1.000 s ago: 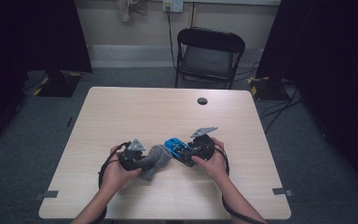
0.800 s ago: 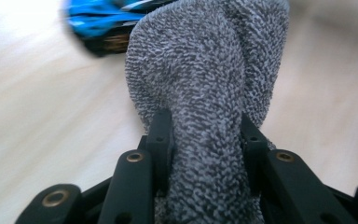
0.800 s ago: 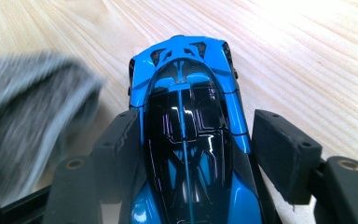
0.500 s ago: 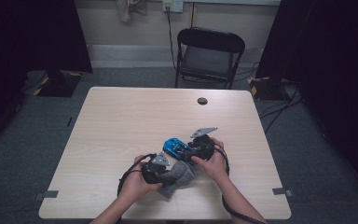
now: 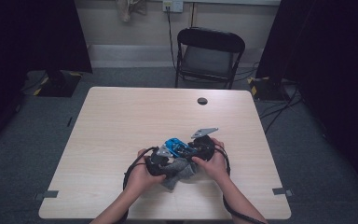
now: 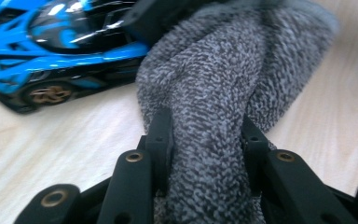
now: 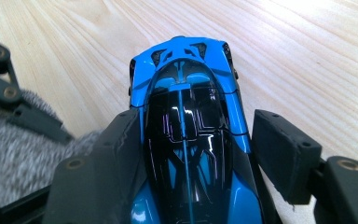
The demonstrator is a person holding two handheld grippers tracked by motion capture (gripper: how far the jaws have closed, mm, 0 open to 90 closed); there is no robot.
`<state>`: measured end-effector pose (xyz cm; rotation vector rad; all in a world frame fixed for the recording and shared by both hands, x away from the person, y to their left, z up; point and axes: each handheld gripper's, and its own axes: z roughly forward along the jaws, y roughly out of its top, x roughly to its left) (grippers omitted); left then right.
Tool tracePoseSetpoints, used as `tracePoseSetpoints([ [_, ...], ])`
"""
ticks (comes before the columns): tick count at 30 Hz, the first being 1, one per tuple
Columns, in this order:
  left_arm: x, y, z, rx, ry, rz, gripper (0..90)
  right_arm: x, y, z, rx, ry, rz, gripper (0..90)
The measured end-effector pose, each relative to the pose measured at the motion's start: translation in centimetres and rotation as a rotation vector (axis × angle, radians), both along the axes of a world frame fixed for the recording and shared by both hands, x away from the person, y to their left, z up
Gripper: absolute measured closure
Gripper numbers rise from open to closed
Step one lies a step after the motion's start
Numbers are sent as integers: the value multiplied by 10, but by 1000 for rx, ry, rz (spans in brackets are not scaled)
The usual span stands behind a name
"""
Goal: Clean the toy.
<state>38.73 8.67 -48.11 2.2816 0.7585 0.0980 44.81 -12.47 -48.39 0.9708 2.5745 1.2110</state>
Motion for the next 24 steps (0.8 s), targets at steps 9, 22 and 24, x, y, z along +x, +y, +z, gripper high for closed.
tracePoseSetpoints([
  [9,9,11,0,4,-10,56,653,0,0,0,3,-2,0,342],
  [22,21,24,3,16,8,100,659,0,0,0,0,-2,1,341],
  [24,22,24,2,16,3,109,660,0,0,0,1,-2,1,341],
])
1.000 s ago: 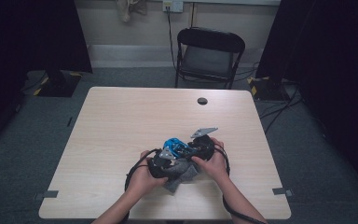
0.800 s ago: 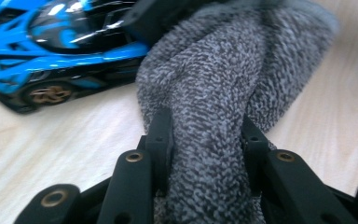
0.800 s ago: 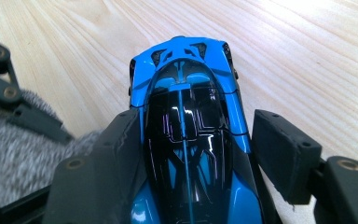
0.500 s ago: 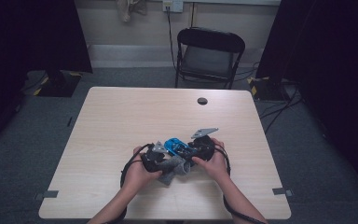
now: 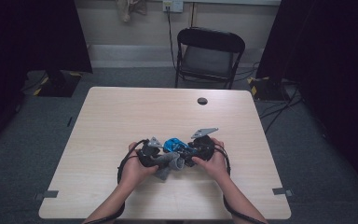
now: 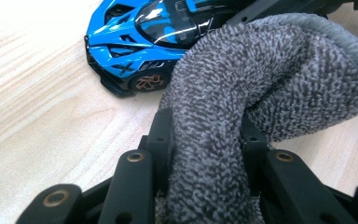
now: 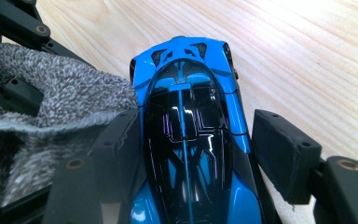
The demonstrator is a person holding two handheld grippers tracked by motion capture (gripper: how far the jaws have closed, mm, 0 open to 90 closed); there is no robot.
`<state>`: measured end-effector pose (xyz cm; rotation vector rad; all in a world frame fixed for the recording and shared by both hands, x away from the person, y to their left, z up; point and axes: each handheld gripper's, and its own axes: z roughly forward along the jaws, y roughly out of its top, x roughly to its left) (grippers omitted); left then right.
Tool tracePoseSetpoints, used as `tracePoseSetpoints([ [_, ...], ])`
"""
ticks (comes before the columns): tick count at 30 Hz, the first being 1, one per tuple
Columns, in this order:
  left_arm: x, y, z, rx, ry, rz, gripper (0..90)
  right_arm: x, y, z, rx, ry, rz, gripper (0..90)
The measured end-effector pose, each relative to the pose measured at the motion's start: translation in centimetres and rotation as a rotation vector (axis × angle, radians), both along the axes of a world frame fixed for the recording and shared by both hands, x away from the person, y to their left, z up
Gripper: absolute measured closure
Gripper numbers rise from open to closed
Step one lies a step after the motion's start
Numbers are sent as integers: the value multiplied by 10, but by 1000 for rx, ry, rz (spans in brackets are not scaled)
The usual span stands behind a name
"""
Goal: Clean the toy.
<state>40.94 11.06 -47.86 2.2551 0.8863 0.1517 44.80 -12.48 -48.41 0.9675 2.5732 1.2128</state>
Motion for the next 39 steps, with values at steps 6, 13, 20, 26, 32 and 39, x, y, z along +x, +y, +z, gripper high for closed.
tracePoseSetpoints([
  [6,5,3,3,10,4,6,661,0,0,0,-1,2,-1,342],
  [13,9,9,4,6,3,27,661,0,0,0,-1,3,1,342],
  [20,12,17,5,1,7,60,662,0,-1,0,1,5,0,342],
  [26,16,23,5,8,14,85,663,0,-1,0,1,5,1,342],
  [32,20,30,5,19,13,113,662,0,-1,0,1,4,1,342],
  [39,27,36,6,34,0,150,662,-1,-1,0,4,3,0,342],
])
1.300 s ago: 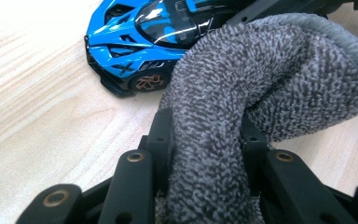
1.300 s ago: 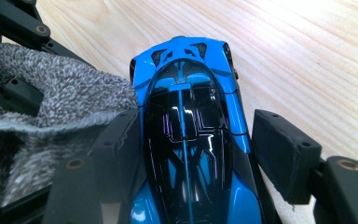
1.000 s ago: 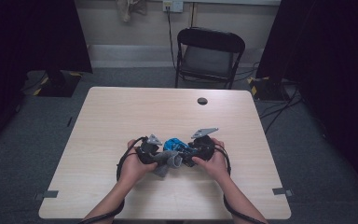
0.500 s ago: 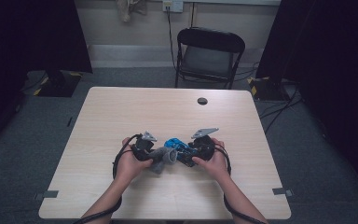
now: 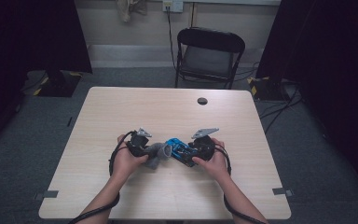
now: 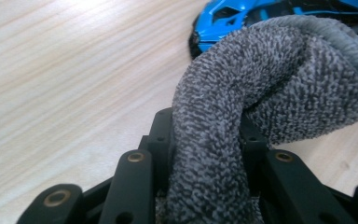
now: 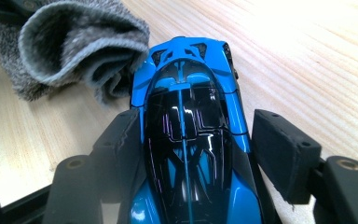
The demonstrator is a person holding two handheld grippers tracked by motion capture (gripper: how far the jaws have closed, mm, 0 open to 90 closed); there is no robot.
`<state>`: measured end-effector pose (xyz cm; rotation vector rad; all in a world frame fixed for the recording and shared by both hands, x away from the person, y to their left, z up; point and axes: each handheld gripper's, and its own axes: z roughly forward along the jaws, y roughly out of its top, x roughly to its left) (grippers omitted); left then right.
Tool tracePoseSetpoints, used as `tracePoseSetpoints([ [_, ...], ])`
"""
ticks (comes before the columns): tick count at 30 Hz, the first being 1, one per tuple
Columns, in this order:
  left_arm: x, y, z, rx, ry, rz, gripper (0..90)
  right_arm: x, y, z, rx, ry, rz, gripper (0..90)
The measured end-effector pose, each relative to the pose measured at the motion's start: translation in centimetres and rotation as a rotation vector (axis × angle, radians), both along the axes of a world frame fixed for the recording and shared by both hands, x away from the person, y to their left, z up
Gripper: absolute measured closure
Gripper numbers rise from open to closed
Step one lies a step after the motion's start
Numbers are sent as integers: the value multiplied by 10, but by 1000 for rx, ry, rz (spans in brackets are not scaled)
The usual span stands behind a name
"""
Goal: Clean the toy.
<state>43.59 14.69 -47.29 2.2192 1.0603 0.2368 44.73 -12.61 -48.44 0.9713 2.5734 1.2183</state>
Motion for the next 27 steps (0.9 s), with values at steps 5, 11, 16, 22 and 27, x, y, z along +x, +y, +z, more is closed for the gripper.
tracePoseSetpoints([
  [5,3,10,0,-6,-1,38,663,0,-1,-1,7,4,-4,341],
  [11,-6,10,9,-24,-16,-3,663,1,-1,-1,15,12,-7,339],
  [16,-21,-1,15,-54,-29,-77,663,0,-2,-2,19,11,-9,338],
  [22,-39,-21,18,-57,-48,-156,663,1,-2,-2,23,18,-11,337],
  [27,-52,-38,13,-64,-37,-220,663,0,-2,-2,21,19,-16,336],
])
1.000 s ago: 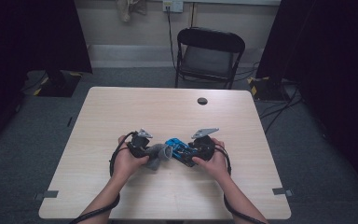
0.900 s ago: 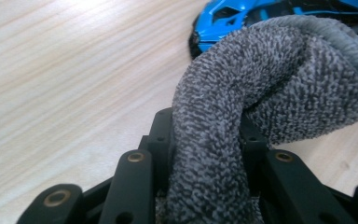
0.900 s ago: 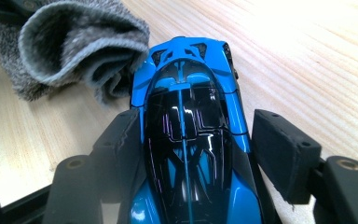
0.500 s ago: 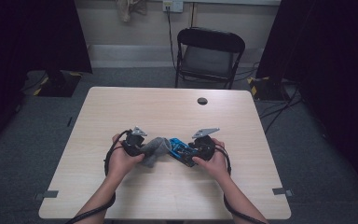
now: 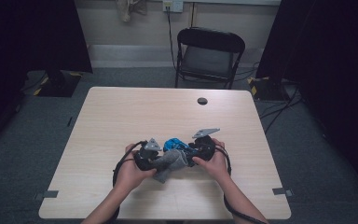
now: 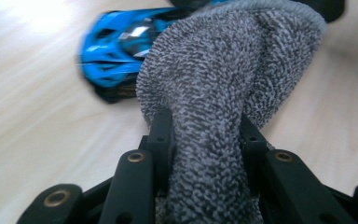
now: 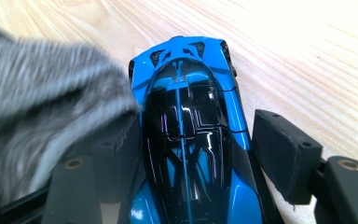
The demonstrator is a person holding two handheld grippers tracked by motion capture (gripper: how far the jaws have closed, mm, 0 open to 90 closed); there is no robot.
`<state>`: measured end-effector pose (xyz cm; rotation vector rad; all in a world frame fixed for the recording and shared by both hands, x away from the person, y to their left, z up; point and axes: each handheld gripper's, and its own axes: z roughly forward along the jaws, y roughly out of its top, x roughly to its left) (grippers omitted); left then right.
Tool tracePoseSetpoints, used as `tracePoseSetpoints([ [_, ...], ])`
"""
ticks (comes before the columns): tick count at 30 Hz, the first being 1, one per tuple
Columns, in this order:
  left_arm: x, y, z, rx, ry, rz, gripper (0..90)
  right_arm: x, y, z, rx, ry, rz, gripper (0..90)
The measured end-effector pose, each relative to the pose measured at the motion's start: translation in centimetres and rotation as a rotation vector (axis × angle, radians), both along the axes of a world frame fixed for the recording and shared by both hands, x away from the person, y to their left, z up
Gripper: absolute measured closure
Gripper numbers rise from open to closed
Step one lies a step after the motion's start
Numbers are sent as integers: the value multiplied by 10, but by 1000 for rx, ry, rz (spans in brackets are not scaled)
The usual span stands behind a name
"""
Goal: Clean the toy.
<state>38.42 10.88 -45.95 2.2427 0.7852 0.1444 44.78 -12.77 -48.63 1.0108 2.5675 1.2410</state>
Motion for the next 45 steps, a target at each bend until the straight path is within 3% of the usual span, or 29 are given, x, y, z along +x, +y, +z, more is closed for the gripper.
tracePoseSetpoints([
  [9,-17,-24,-15,-6,37,-100,666,-1,0,-1,6,2,-10,335],
  [20,-26,-52,-16,25,40,-235,666,-1,0,-1,5,0,-9,334],
  [23,-26,-57,-17,26,39,-245,666,-1,0,-1,2,0,-9,334],
  [25,-22,-58,-18,46,29,-246,666,-1,0,-1,3,-1,-8,334],
  [29,-18,-59,-18,38,25,-203,665,-1,0,-1,4,-4,-9,334],
  [30,-14,-56,-17,65,14,-215,664,-1,0,-1,4,-4,-9,334],
  [35,-6,-48,-17,49,17,-156,663,-1,0,-1,4,-4,-9,334],
  [45,5,-34,-18,34,14,-93,664,-1,0,-1,2,-7,-6,335],
])
